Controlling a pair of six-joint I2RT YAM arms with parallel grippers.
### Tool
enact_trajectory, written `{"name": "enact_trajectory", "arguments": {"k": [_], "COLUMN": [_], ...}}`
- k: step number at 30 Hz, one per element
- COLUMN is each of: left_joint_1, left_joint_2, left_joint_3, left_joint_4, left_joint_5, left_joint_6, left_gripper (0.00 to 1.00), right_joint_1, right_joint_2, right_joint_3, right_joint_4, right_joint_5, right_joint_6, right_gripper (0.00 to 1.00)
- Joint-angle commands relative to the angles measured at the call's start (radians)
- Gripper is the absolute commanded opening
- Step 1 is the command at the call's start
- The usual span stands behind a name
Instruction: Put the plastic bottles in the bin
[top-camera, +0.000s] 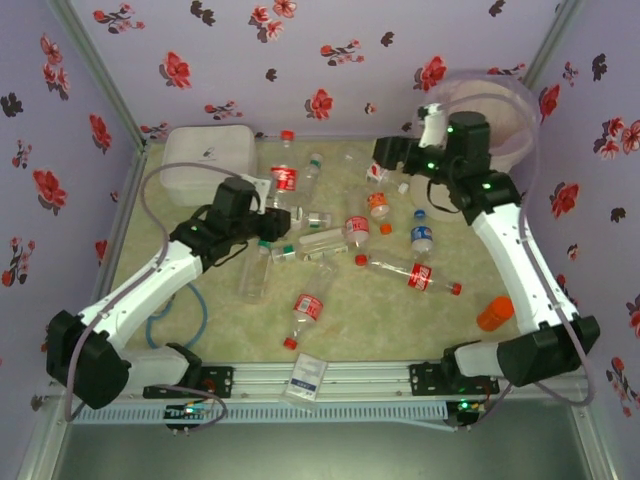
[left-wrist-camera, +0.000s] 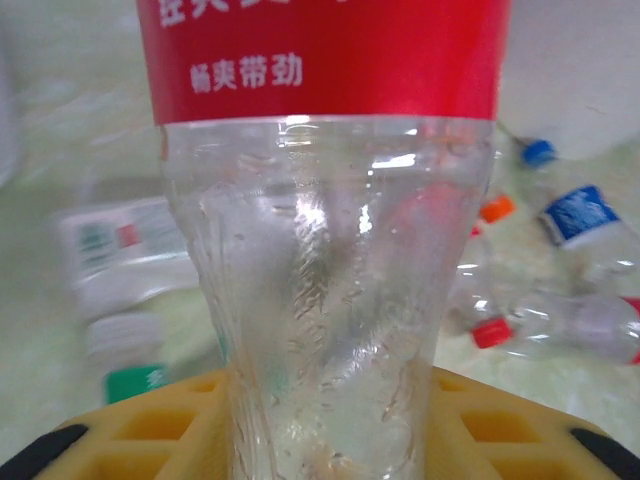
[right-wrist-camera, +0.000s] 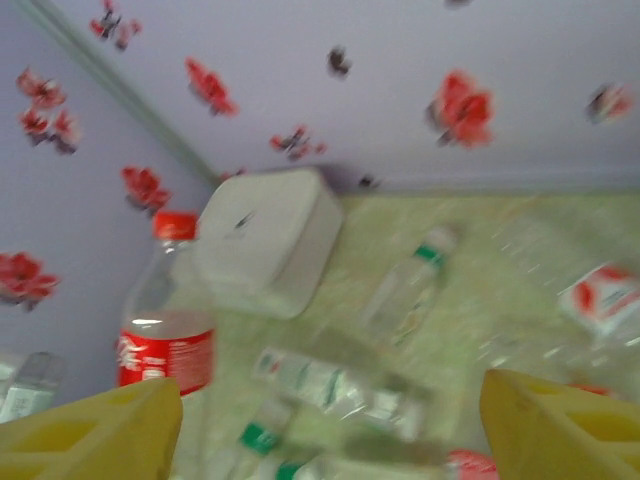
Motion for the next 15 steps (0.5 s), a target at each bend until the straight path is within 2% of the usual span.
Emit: {"name": "enact_trajectory", "arguments": {"k": [1, 3, 5, 10, 15], "left_joint_1": [-0.057, -0.077, -0.100, -0.137, -0.159], "left_joint_2": [0.017, 0.027, 0.027, 0.011, 0.025], "left_joint_3": [0.034, 0.030, 0.023, -0.003, -0.034], "left_joint_4": [0.149, 0.161, 0.163, 0.183, 0.217], "left_joint_5": [0.052, 0.066, 0.066, 0.067, 0.079], "left_joint_6": [0.095, 0.098, 0.104, 0.118, 0.126], "left_gripper": [0.00, 0.00, 0.00, 0.00, 0.00], "right_joint_1": [0.030, 0.050, 0.076, 0.107, 0.110], "right_joint_2": [0.030, 0.062, 0.094, 0.141, 0.147], "right_joint_3": [-0.053, -0.070, -0.065, -0.050, -0.085], "right_joint_4": [0.107, 0.156, 0.180, 0.219, 0.354], "right_joint_5": [-0.134, -0.167, -0.185, -0.188, -0.204], "right_joint_6": [0.155, 0.216, 0.243, 0.255, 0.315], "right_gripper": [0.89, 0.96, 0.99, 0.96, 0.95]}}
